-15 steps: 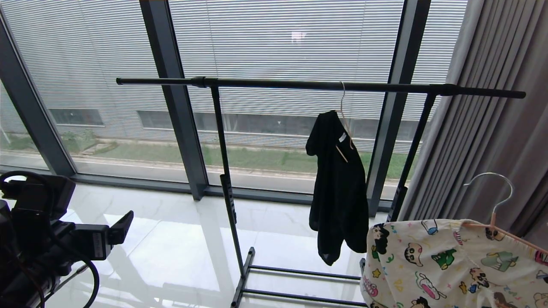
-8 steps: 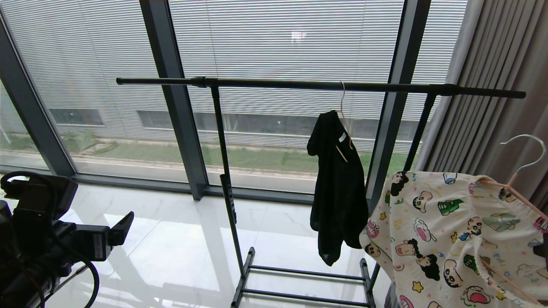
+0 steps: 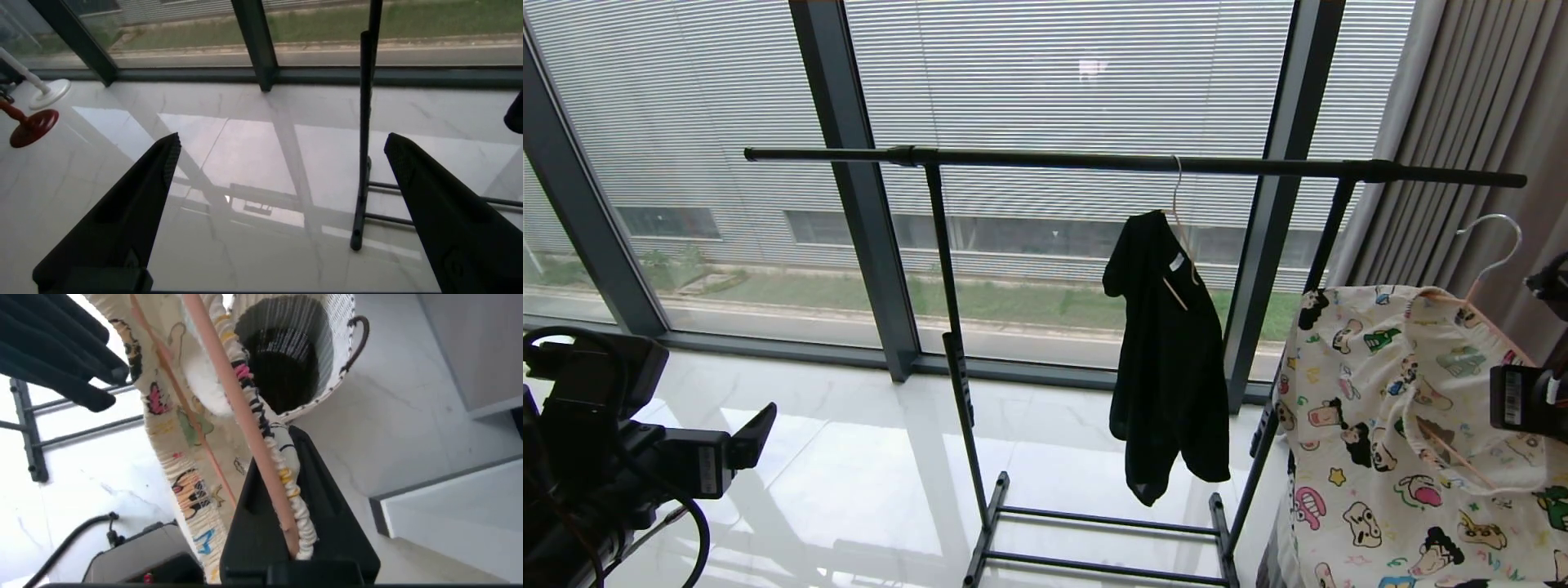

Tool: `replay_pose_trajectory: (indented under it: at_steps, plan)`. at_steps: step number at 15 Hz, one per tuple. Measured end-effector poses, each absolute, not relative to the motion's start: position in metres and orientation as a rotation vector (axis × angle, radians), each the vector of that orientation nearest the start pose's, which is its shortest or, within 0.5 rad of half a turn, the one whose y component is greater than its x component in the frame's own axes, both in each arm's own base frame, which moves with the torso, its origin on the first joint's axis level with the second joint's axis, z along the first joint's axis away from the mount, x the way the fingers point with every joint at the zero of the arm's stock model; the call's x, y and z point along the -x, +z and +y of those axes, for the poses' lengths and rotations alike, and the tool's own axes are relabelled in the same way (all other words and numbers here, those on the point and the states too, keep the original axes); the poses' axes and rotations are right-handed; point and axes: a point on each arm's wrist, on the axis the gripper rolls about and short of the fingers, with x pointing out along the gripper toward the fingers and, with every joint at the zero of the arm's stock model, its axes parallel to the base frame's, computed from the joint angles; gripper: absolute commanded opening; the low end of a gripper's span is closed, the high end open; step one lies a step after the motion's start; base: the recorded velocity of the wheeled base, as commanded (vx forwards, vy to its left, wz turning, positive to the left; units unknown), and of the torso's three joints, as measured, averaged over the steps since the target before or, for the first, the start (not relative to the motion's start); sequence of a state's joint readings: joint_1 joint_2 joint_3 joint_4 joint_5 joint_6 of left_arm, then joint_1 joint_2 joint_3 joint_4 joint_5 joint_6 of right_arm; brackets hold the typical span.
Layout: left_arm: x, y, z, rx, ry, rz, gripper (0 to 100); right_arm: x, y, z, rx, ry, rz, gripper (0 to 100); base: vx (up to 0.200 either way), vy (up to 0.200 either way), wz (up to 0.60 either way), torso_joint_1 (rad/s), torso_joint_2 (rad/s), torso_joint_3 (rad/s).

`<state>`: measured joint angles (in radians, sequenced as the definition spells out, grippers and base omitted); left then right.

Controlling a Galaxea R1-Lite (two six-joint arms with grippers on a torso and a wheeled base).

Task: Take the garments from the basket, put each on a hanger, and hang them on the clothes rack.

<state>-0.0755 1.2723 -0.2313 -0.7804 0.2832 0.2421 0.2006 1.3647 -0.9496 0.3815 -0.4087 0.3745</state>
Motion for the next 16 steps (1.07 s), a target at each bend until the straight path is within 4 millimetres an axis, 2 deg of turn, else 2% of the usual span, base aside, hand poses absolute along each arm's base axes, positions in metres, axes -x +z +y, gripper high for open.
replay_pose_trajectory:
  at_steps: [3, 7, 11, 16]
  plan:
    - [-0.163, 0.149, -0.007, -0.297, 0.168, 0.277, 100, -0.211, 0.229, 0.044, -0.071, -0.238, 0.602, 0, 0.0, 0.0, 0.0, 0.0, 0.0, 0.0]
    - [-0.163, 0.149, -0.007, -0.297, 0.167, 0.276, 100, -0.217, 0.231, 0.051, 0.012, -0.119, 0.568, 0, 0.0, 0.0, 0.0, 0.0, 0.0, 0.0]
    - [-0.163, 0.149, -0.009, -0.297, 0.154, 0.272, 100, -0.22, 0.236, 0.052, -0.007, -0.113, 0.527, 0, 0.0, 0.0, 0.0, 0.0, 0.0, 0.0]
    - [-0.163, 0.15, -0.014, -0.302, 0.124, 0.266, 100, -0.226, 0.236, 0.052, -0.016, -0.123, 0.503, 0, 0.2, 0.0, 0.0, -0.002, 0.0, 0.001]
